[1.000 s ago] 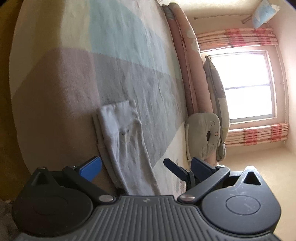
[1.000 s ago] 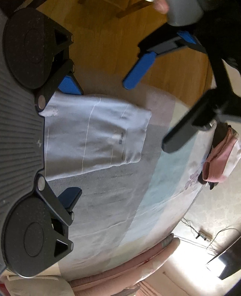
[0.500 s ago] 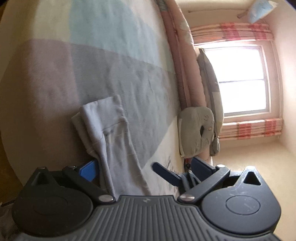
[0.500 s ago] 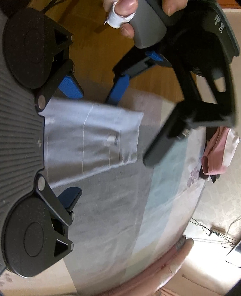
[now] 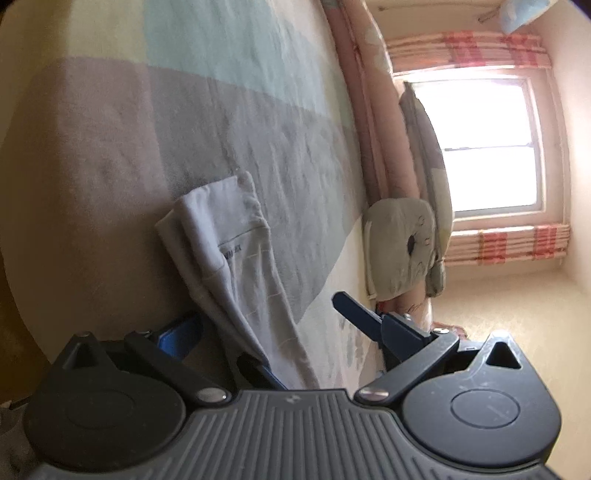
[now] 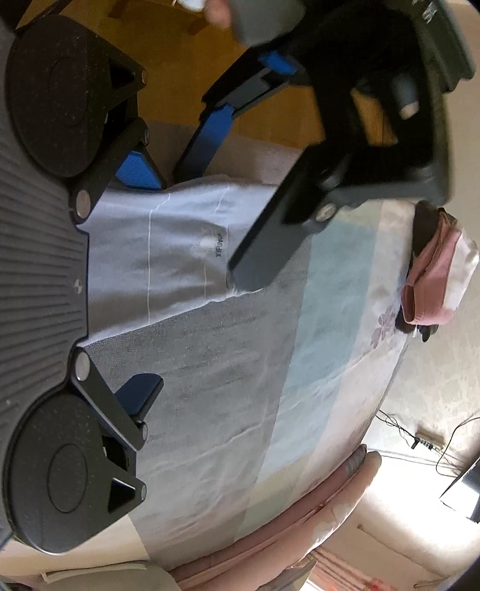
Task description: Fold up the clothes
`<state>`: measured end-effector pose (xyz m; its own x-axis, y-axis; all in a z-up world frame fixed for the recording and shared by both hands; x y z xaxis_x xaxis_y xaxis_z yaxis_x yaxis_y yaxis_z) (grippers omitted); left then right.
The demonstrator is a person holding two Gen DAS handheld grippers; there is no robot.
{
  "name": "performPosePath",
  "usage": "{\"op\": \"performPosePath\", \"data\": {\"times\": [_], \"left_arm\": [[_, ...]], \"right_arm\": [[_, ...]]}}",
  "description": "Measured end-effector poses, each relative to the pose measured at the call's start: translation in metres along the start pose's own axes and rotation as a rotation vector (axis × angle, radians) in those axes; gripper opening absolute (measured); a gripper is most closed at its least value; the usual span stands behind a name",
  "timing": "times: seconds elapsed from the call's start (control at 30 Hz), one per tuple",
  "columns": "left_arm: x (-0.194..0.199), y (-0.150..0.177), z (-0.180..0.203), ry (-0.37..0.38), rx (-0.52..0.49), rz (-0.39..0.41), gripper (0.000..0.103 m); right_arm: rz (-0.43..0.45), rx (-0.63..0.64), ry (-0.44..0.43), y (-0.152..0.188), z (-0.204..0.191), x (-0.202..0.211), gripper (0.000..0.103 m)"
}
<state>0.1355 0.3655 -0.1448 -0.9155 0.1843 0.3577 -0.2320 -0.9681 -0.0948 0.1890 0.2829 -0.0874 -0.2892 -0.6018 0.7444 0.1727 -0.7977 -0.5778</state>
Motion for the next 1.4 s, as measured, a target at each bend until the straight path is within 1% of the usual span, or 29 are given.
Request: {"op": "performPosePath", "data": {"times": [0.07, 0.13, 0.17, 0.23, 0.27, 0.37, 0.43, 0.47, 0.57, 0.63, 0.7, 0.8, 0.83, 0.87, 0.9, 0.93, 0.97, 1.0, 1.1, 1.13, 1.3, 1.4], "left_arm": [[-0.004, -0.007, -0.001, 0.007, 0.001, 0.006, 0.102], [-0.005, -0.012, -0.001, -0.005, -0.007, 0.013, 0.102], [-0.003, -0.014, -0.001, -0.015, -0.016, 0.032, 0.102], [0.001, -0.014, 0.003, -0.049, -0.078, 0.076, 0.102], [0.0, -0.012, 0.004, -0.055, -0.102, 0.076, 0.102], [-0.002, -0.005, 0.005, -0.042, -0.137, 0.06, 0.102], [-0.002, -0.007, 0.007, -0.049, -0.154, 0.057, 0.102], [-0.001, -0.01, 0.008, -0.049, -0.159, 0.07, 0.102], [-0.002, -0.017, 0.009, -0.065, -0.227, 0.104, 0.102], [-0.003, -0.014, 0.011, -0.081, -0.27, 0.099, 0.101], [-0.004, -0.009, 0.012, -0.106, -0.319, 0.106, 0.095], [0.001, -0.007, 0.01, -0.15, -0.353, 0.125, 0.08], [0.003, -0.007, 0.009, -0.168, -0.359, 0.13, 0.065], [0.005, -0.007, 0.007, -0.199, -0.372, 0.137, 0.045], [0.007, -0.007, 0.006, -0.239, -0.394, 0.143, 0.034], [0.009, -0.007, 0.004, -0.28, -0.417, 0.148, 0.017], [0.009, -0.008, 0.004, -0.293, -0.431, 0.144, 0.015], [0.009, -0.008, 0.005, -0.302, -0.443, 0.139, 0.015], [0.01, -0.008, 0.01, -0.33, -0.491, 0.122, 0.014], [0.01, -0.007, 0.013, -0.342, -0.516, 0.119, 0.014], [0.017, 0.002, 0.038, -0.292, -0.6, 0.127, 0.014], [0.015, 0.008, 0.055, -0.265, -0.662, 0.125, 0.014]], "right_arm": [[-0.003, -0.014, -0.006, 0.002, 0.001, 0.001, 0.103], [-0.006, -0.027, -0.01, 0.004, 0.003, 0.002, 0.103], [-0.007, -0.033, -0.012, 0.005, 0.003, 0.002, 0.103], [-0.009, -0.042, -0.013, 0.006, 0.003, 0.003, 0.103], [-0.01, -0.046, -0.014, 0.007, 0.003, 0.004, 0.103], [-0.01, -0.061, -0.016, 0.01, 0.005, 0.008, 0.103], [-0.011, -0.077, -0.025, 0.012, 0.007, 0.01, 0.103], [-0.009, -0.087, -0.031, 0.014, 0.008, 0.011, 0.103], [-0.003, -0.129, -0.054, 0.018, 0.015, 0.018, 0.103], [0.005, -0.166, -0.071, 0.023, 0.02, 0.026, 0.103], [0.012, -0.202, -0.089, 0.028, 0.024, 0.033, 0.103], [0.017, -0.266, -0.106, 0.038, 0.034, 0.044, 0.103], [0.017, -0.289, -0.107, 0.042, 0.037, 0.048, 0.103], [0.016, -0.312, -0.102, 0.046, 0.041, 0.05, 0.103], [0.015, -0.34, -0.1, 0.05, 0.045, 0.053, 0.103], [0.013, -0.373, -0.105, 0.054, 0.048, 0.054, 0.103], [0.011, -0.407, -0.11, 0.058, 0.052, 0.055, 0.103], [0.008, -0.442, -0.118, 0.063, 0.055, 0.056, 0.103], [-0.005, -0.585, -0.197, 0.074, 0.063, 0.053, 0.103], [-0.006, -0.642, -0.239, 0.078, 0.065, 0.054, 0.103], [0.008, -0.971, -0.474, 0.092, 0.079, 0.051, 0.103], [0.009, -1.183, -0.592, 0.097, 0.087, 0.042, 0.103]]}}
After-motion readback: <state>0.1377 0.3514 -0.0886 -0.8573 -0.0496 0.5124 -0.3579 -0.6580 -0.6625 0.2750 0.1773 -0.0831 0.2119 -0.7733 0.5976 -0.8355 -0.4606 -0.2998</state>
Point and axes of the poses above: each gripper's, at about its wrist camera, not at the fingertips, and x roughly against the way its jaws point, z to its right, y to its underside, the point moved 7 cm from there along -x, roughly the way its jaws point, and after that the axes turned 3 degrees about y, right-handed, at the moved point
